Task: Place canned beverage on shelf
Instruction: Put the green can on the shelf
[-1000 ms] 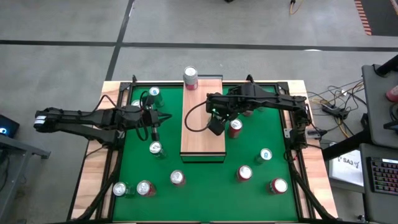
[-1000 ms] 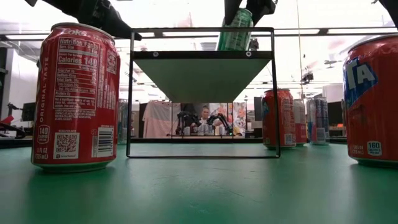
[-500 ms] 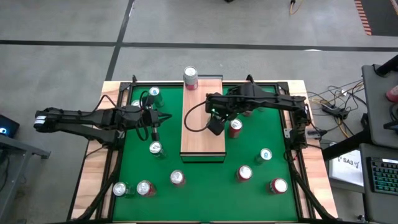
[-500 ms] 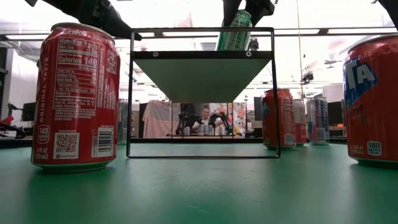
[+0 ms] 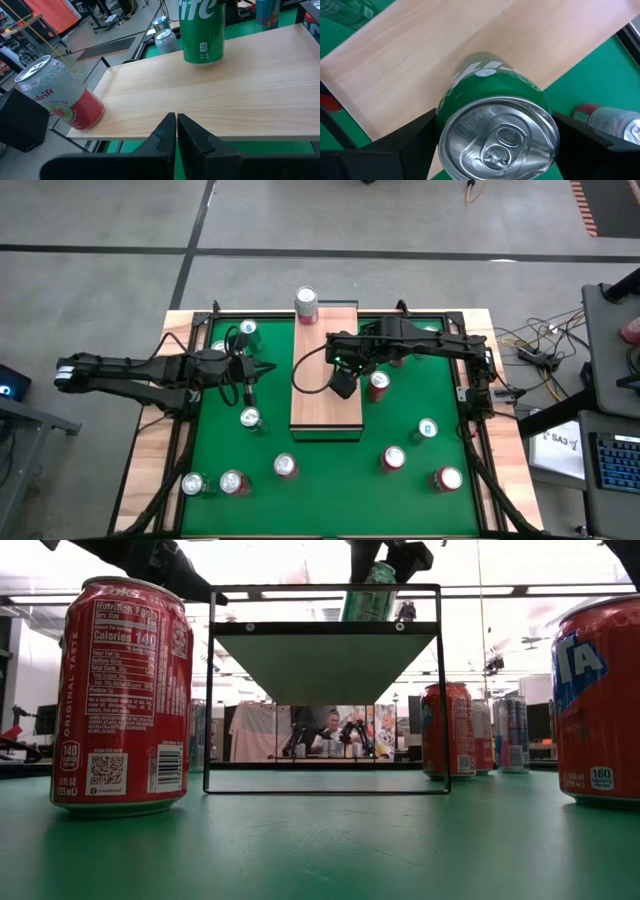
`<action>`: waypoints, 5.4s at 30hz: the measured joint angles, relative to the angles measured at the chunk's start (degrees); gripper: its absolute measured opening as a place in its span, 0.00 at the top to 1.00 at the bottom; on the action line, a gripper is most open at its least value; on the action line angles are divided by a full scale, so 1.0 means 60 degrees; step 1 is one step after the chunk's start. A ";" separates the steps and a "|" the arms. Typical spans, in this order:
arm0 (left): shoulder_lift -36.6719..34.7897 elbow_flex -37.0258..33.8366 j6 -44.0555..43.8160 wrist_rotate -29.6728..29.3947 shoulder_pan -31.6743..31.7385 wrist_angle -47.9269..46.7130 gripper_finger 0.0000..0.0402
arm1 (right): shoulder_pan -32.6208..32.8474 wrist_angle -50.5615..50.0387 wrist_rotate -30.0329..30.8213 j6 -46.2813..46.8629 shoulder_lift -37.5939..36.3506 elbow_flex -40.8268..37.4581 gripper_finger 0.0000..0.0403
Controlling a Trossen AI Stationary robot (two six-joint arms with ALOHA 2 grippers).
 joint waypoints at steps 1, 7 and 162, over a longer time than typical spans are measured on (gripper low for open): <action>0.0000 0.0000 0.0001 -0.0001 0.0000 0.0000 1.00 | -0.0003 -0.0001 -0.0003 -0.0031 0.0000 -0.0004 0.20; 0.0000 0.0000 -0.0025 -0.0001 -0.0002 -0.0004 1.00 | -0.0028 0.0061 -0.0006 -0.0183 0.0036 -0.0004 0.15; 0.0033 0.0000 -0.0458 0.0323 0.0000 -0.0149 1.00 | -0.0622 0.4911 0.2456 -0.3912 -0.1428 -0.3588 0.98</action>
